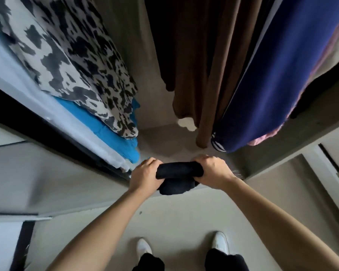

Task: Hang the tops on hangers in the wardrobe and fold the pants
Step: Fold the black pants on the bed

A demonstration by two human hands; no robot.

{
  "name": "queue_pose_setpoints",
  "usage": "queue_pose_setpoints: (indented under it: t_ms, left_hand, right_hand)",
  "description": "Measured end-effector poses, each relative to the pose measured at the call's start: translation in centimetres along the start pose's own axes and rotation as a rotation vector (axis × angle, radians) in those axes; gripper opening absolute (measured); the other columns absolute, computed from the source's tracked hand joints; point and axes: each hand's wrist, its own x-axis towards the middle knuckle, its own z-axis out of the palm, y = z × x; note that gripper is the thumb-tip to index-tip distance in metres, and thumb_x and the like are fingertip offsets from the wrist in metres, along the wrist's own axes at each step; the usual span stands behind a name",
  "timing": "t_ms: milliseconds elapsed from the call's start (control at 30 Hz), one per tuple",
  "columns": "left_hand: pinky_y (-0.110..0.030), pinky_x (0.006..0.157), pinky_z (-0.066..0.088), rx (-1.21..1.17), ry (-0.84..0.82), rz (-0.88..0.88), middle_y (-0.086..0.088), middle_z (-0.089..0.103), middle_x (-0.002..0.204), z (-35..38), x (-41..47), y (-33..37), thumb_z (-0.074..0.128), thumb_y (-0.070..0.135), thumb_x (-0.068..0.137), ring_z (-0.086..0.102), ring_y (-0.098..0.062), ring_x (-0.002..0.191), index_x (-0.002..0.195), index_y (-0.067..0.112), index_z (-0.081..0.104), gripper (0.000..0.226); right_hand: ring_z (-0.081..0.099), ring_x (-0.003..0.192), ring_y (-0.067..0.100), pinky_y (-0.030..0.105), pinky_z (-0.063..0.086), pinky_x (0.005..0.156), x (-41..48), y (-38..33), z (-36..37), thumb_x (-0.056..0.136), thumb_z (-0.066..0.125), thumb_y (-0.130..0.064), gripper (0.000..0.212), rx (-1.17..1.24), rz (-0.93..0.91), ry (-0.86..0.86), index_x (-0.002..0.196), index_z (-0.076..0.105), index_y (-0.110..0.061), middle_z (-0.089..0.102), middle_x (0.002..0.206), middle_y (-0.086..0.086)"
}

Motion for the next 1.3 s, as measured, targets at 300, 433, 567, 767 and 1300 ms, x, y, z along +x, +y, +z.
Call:
queue_pose_setpoints:
  t_ms: [300, 433, 567, 767, 1300]
  left_hand:
    - [-0.026, 0.056, 0.039, -0.041, 0.045, 0.094, 0.006, 0.068, 0.071, 22.2, 8.2, -12.0, 0.077, 0.024, 0.064, 0.065, -0.024, 0.070, 0.080, 0.027, 0.065, 0.020]
    - [-0.030, 0.066, 0.048, -0.075, 0.030, 0.050, 0.003, 0.072, 0.082, 31.5, 12.4, -16.8, 0.073, 0.031, 0.072, 0.067, -0.026, 0.081, 0.092, 0.028, 0.069, 0.021]
    - [-0.037, 0.069, 0.053, -0.074, 0.199, 0.122, -0.002, 0.072, 0.081, 37.0, 16.7, -20.5, 0.080, 0.021, 0.065, 0.067, -0.029, 0.077, 0.094, 0.025, 0.072, 0.030]
    - [-0.040, 0.078, 0.042, 0.196, 0.456, 0.235, 0.002, 0.064, 0.126, 47.9, 17.2, -26.4, 0.078, 0.010, 0.059, 0.059, -0.028, 0.099, 0.119, 0.018, 0.065, 0.063]
    - [-0.057, 0.119, 0.008, 0.249, -0.097, 0.293, -0.001, -0.012, 0.165, 58.6, 15.1, -28.5, 0.045, 0.056, 0.079, -0.015, -0.023, 0.150, 0.157, 0.027, 0.006, 0.092]
  right_hand:
    - [0.066, 0.097, 0.019, 0.030, 0.051, 0.076, 10.7, 8.1, 21.0, 0.071, 0.065, -0.040, 0.047, -0.021, 0.059, 0.016, 0.118, 0.058, -0.041, 0.064, 0.112, -0.014]
    - [0.067, 0.098, 0.023, 0.034, 0.053, 0.076, 16.6, 11.9, 28.3, 0.074, 0.066, -0.041, 0.044, -0.097, 0.016, 0.025, 0.118, 0.058, -0.040, 0.066, 0.112, -0.012]
    - [0.068, 0.099, 0.025, 0.034, 0.052, 0.073, 22.4, 14.8, 33.5, 0.077, 0.068, -0.041, 0.046, -0.253, -0.054, 0.138, 0.122, 0.058, -0.033, 0.064, 0.113, -0.006]
    - [0.055, 0.118, 0.029, 0.040, 0.058, 0.066, 26.2, 19.3, 45.0, 0.084, 0.070, -0.021, 0.064, -0.359, -0.134, 0.350, 0.144, 0.047, -0.022, 0.049, 0.141, 0.006]
    - [0.035, 0.142, 0.035, 0.042, 0.043, 0.107, 25.0, 24.4, 57.8, 0.092, 0.060, -0.051, 0.068, 0.003, 0.007, 0.096, 0.152, 0.031, -0.037, 0.026, 0.160, 0.017]
